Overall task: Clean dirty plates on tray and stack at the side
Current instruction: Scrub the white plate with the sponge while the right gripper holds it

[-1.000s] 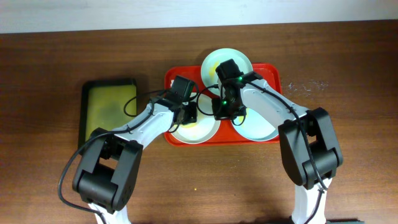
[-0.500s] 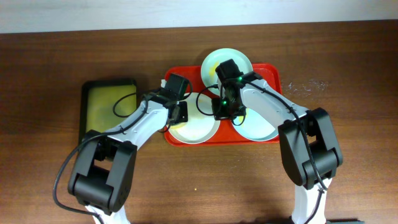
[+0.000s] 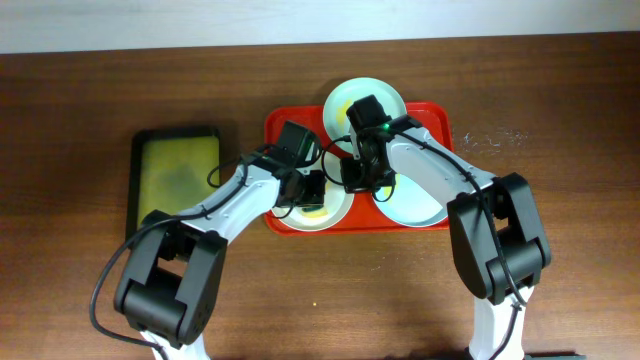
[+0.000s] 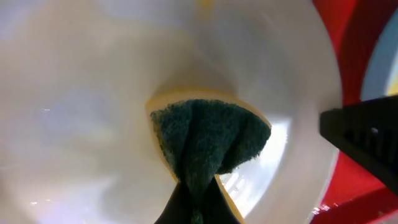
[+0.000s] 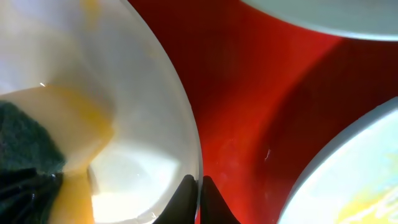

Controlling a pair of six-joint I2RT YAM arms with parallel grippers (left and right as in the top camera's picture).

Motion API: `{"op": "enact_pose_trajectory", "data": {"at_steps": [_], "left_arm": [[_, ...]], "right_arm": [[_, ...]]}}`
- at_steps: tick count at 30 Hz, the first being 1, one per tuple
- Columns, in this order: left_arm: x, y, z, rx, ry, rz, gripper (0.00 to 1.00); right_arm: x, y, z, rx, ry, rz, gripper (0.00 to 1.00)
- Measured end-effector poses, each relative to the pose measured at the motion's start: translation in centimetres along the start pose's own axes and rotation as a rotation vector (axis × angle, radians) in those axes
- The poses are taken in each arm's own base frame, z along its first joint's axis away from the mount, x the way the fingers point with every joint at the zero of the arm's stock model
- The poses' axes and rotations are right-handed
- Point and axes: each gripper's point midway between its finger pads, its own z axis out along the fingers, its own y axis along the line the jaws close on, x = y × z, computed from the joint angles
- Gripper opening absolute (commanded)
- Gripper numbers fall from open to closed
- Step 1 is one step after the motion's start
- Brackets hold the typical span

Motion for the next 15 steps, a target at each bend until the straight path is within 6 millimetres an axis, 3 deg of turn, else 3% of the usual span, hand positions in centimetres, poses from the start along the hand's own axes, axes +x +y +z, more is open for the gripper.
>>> {"op": "enact_pose_trajectory", "data": {"at_steps": [8, 15], "left_arm": [[0.3, 2.3, 0.4, -0.112, -0.044, -0.006, 0.00], [-1.0, 7.7, -1.4, -0.440, -0.169, 0.002, 0.00]], "right_arm": [[0.0, 0.0, 0.0, -0.001, -0.001, -0.001, 0.06], [0.0, 0.1, 0.0, -0.004, 0.000, -0.001, 0.06]]}}
